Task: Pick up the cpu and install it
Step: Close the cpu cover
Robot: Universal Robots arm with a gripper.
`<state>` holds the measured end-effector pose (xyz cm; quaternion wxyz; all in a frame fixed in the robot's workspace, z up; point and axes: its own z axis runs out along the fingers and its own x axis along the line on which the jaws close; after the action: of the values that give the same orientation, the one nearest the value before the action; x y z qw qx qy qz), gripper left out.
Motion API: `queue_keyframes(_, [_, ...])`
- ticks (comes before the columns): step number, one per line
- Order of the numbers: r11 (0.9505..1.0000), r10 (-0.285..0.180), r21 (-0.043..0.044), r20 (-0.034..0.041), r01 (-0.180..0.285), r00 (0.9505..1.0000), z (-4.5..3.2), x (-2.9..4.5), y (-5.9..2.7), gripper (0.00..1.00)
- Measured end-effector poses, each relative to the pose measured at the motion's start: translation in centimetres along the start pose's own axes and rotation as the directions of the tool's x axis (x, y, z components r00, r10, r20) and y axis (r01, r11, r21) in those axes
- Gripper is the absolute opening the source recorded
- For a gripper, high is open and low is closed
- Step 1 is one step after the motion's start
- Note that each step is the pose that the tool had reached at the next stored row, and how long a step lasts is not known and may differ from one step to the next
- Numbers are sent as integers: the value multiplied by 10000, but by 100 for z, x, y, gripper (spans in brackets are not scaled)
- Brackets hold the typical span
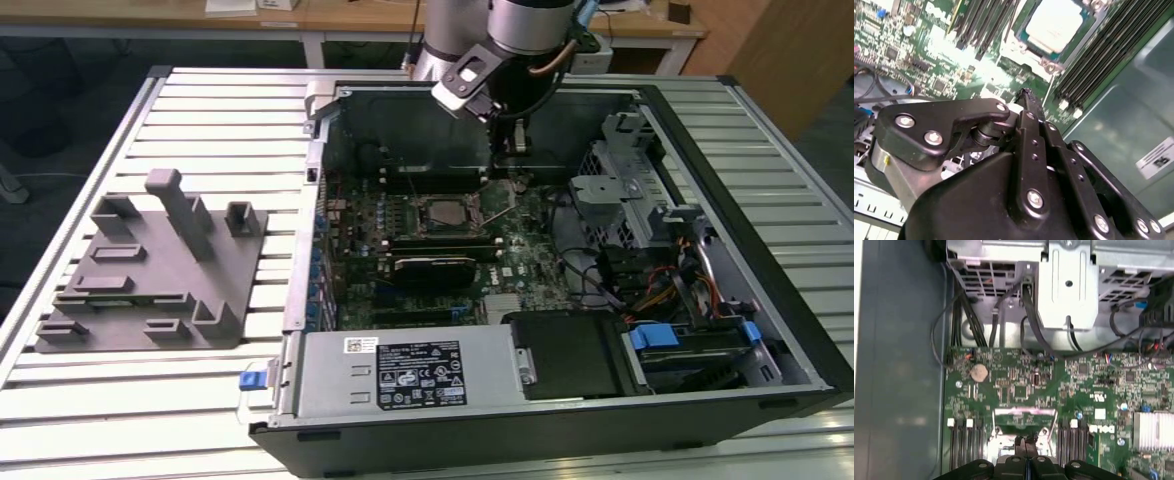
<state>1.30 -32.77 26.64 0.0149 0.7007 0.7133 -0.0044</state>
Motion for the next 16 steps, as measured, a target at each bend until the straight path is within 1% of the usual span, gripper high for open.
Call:
queue_keyframes(3, [10000, -1, 0, 0, 1, 10000, 1, 10, 69, 11])
queue_keyframes(12, [10000, 0, 0, 0, 0, 10000, 14, 10, 288, 11])
queue_keyframes(16, [10000, 22, 1, 0, -22, 10000, 42, 9, 347, 11])
